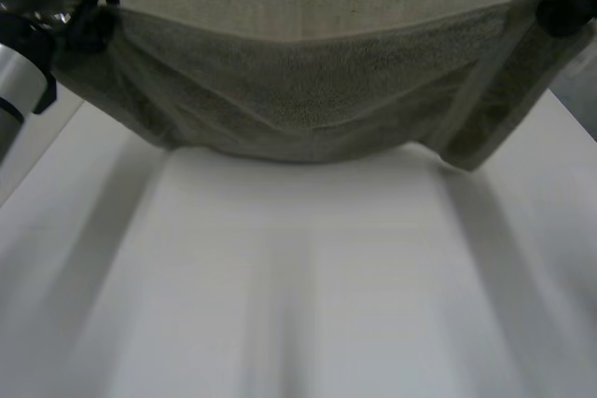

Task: Fold the towel.

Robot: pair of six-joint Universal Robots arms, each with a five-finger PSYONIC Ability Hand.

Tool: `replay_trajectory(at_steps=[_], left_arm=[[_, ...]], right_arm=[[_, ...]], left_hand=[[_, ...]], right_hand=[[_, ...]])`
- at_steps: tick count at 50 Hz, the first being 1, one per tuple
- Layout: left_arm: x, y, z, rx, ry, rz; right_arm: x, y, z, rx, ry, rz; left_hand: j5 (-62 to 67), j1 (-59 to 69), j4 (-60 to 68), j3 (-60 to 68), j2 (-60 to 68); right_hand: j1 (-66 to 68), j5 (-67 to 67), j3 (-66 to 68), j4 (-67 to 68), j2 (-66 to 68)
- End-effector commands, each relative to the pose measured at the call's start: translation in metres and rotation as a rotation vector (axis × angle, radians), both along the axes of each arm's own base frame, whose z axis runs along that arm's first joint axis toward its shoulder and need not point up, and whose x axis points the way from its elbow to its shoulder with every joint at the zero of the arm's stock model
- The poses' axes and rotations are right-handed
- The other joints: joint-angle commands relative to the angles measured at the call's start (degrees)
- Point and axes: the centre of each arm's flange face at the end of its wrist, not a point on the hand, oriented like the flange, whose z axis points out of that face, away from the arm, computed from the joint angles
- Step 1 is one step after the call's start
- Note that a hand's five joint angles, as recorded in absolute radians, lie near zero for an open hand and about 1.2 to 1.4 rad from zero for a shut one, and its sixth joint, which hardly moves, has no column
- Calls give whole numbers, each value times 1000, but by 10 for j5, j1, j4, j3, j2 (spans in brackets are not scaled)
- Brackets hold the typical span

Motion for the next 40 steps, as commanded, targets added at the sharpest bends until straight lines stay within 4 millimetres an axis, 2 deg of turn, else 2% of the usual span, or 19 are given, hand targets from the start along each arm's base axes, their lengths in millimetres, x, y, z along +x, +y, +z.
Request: replay_trajectory(at_steps=[1,10,12,15,16,18,19,21,22,23,24,25,26,27,29,31,34,38,40], left_arm=[[8,-10,6,8,-18,-5],[8,-64,-46,125,-29,3],[6,-73,-52,129,-31,1],[1,-93,-57,102,-45,-1],[1,-93,-57,102,-45,-1],[-5,-115,-46,16,-62,10],[-6,-115,-46,16,-62,10],[-17,-125,-19,-98,-48,4],[-17,-125,-19,-99,-48,4],[-23,-127,0,-164,-32,7],[-26,-126,20,-231,-17,11],[-26,-126,21,-232,-16,11],[-26,-124,43,-304,7,25],[-26,-124,43,-304,7,25],[-23,-119,77,-409,59,41],[-22,-117,86,-424,86,31],[-24,-114,87,-402,123,-3],[-25,-114,74,-336,141,-21],[-25,-117,40,-222,126,-22]], right_arm=[[1,-14,-12,-3,146,-19],[15,-52,-49,35,149,-11],[25,-71,-57,-16,134,-28],[30,-79,-59,-50,125,-38],[34,-90,-57,-96,113,-55],[37,-100,-53,-146,98,-69],[39,-109,-45,-202,78,-79],[42,-115,-35,-261,54,-85],[46,-118,-21,-326,25,-83],[47,-119,-5,-394,-9,-83],[47,-119,-5,-395,-10,-83],[47,-119,10,-460,-43,-87],[47,-119,10,-460,-43,-87],[47,-119,22,-510,-70,-89],[46,-117,30,-545,-85,-89],[47,-115,35,-568,-92,-87],[47,-115,34,-562,-93,-83],[47,-115,14,-486,-78,-61],[46,-115,3,-447,-69,-49]], left_hand=[[42,49,20,29,29],[42,49,20,29,29],[42,49,20,29,29],[42,49,20,29,29],[42,49,20,29,29],[42,49,20,29,29],[42,49,20,29,29],[42,49,20,29,29],[42,49,20,29,29],[42,49,20,29,29],[42,49,20,29,29],[42,49,20,29,29],[42,49,20,29,29],[42,49,20,29,29],[42,49,20,29,29],[42,49,20,29,29],[42,49,20,29,29],[42,49,20,29,29],[42,49,20,29,29]], right_hand=[[38,33,39,35,45],[38,33,39,35,45],[38,33,39,35,45],[38,33,39,35,45],[38,33,39,35,45],[38,33,39,35,45],[38,33,39,35,45],[38,33,39,35,45],[38,33,39,35,45],[38,33,39,35,45],[38,33,39,35,45],[38,33,39,35,45],[38,33,39,35,45],[38,33,39,35,45],[38,33,39,35,45],[38,33,39,35,45],[38,33,39,35,45],[38,33,39,35,45],[38,33,39,35,45]])
